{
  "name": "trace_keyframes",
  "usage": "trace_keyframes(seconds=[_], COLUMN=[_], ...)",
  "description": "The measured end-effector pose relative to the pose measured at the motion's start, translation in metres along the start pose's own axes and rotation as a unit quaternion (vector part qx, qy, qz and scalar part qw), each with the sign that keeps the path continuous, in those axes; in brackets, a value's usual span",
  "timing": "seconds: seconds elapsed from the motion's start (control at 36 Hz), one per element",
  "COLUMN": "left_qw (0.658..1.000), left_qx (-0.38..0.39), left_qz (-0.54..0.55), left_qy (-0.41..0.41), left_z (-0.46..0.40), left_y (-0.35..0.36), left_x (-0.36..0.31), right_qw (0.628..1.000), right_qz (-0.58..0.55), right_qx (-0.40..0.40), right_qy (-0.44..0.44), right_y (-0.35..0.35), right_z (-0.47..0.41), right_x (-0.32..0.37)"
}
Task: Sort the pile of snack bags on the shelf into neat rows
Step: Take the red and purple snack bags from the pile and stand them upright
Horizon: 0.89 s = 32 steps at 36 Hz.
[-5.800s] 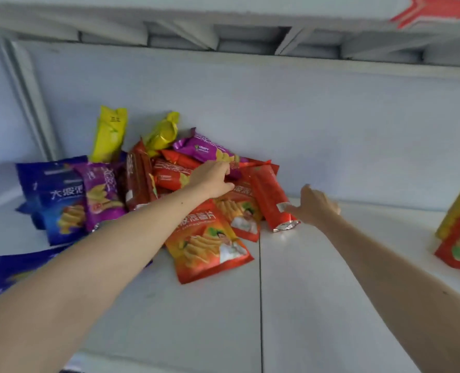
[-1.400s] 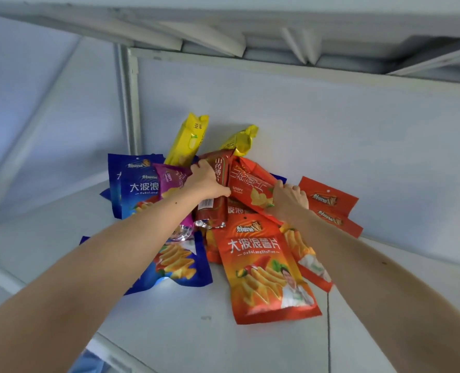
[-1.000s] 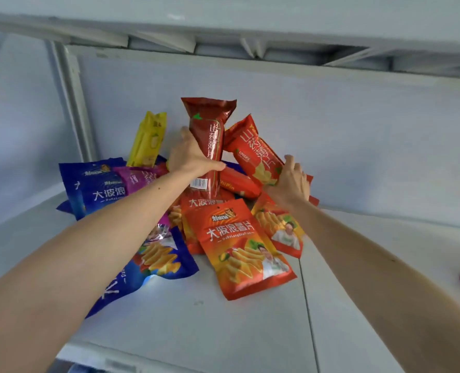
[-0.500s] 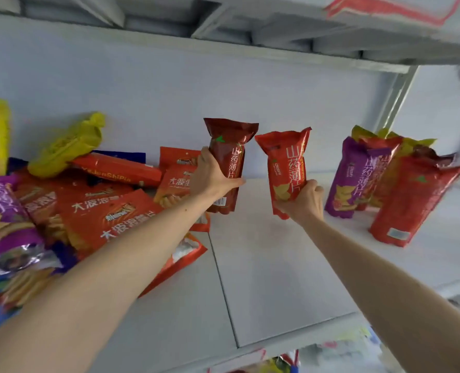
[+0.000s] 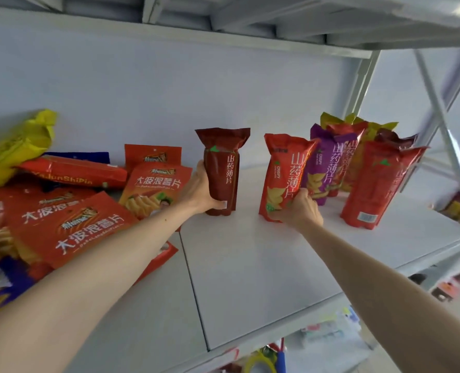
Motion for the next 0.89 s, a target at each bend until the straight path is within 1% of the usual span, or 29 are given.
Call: trace_keyframes(seconds=[0.06,0.19,0.31,0.39,0.58,0.69,0.78,0.89], left_qw=[1.0,0.999,0.997,0.996,0.992,0.991,0.992,0.986], left_qx=[-0.005,-0.016,0.003,0.006,-0.032,-0.034,-0.017,0.034], left_qz=[-0.021,-0.051,-0.076,-0.088,-0.103,-0.108,-0.077,0.026], left_qy=[0.0,-0.002,-0.03,-0.03,-0.066,-0.077,-0.094,-0.16], left_z=[-0.007,-0.033,-0.061,-0.081,-0.109,-0.121,-0.129,-0.129], left_y=[0.006,0.033,0.064,0.083,0.103,0.11,0.119,0.127], left_x=[-0.002,-0.008,-0.009,-0.012,-0.01,-0.003,0.0,0.008], right_qw=[1.0,1.0,1.0,1.0,0.998,0.997,0.997,0.995], right_qz=[0.015,0.015,0.001,-0.015,-0.057,-0.068,-0.077,-0.084], right_qx=[-0.008,0.002,-0.001,-0.009,-0.023,-0.016,-0.025,-0.037], right_qy=[-0.004,-0.009,-0.008,-0.004,0.006,0.013,0.02,0.031], right_y=[-0.001,0.007,0.013,0.014,0.017,0.024,0.027,0.031], right_z=[-0.003,-0.019,-0.032,-0.042,-0.052,-0.058,-0.064,-0.067], right_x=[0.002,0.008,0.007,0.002,-0.002,0.004,0.007,0.006])
Point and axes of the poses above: each hand's wrist, its own z-axis away from the middle knuckle, its own y-axis out of the palm, x = y × z, the point moved 8 cm from there along -z, towards the middle knuckle, and after that the axes turned 9 degrees about -x, right-handed, at the moved point
